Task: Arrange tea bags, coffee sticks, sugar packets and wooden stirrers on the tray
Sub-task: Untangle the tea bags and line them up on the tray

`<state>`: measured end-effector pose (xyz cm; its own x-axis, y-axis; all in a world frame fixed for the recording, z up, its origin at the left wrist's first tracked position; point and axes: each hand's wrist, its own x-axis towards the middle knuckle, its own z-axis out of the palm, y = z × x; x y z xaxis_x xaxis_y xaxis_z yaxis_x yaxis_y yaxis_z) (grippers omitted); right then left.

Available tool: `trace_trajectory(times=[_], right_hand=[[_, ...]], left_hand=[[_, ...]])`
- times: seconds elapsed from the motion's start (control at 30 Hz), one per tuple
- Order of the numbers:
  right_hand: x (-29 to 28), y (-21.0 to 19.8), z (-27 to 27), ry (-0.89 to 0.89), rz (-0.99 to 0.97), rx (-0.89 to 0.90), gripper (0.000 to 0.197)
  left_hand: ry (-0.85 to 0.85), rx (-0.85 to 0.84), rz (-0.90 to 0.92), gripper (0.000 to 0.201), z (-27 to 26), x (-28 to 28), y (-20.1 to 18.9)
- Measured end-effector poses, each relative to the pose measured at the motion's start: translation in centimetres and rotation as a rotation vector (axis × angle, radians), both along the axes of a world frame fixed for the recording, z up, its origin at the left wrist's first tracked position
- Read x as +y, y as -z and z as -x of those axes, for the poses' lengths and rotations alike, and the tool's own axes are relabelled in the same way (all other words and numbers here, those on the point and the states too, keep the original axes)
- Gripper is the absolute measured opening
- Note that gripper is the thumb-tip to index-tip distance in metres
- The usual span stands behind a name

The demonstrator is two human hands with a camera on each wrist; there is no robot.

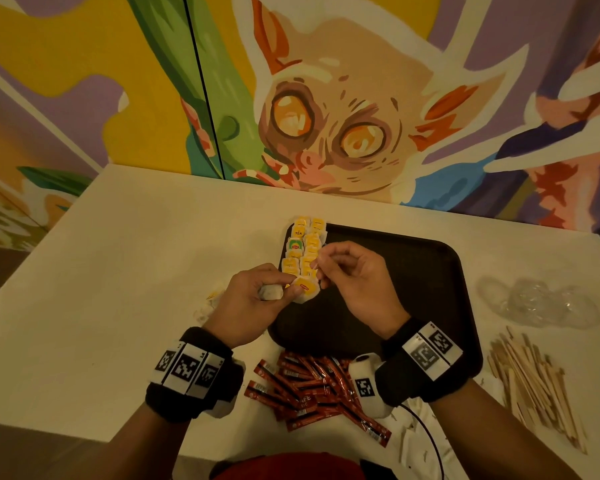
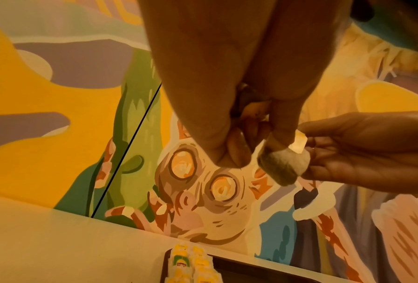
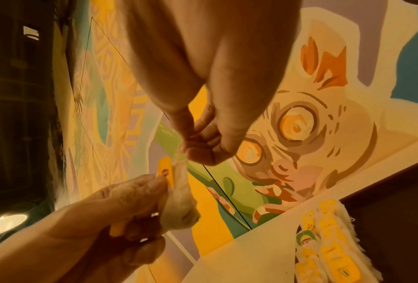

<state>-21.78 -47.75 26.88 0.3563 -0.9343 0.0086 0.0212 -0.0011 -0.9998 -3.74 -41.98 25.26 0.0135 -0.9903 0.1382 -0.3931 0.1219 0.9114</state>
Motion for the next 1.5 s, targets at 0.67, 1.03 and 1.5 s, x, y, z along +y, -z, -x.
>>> trace_trajectory(times=[0.67, 1.03, 1.5], right_hand=[[1.0, 0.9, -0.3, -0.105, -0.222, -0.078, 0.028], [1.3, 2.6, -0.2, 0.002, 0.091, 0.201, 0.017], [1.0, 6.6, -0.5, -0.019, -0.043, 0.329, 0.010]], left_hand=[[-0.108, 0.015, 0.121, 0.017, 0.2, -0.2, -0.3], [-0.175, 0.039, 0.045, 0.018, 0.6, -0.2, 0.3], [-0.275, 0.157, -0.122, 0.011, 0.7, -0.3, 3.5]])
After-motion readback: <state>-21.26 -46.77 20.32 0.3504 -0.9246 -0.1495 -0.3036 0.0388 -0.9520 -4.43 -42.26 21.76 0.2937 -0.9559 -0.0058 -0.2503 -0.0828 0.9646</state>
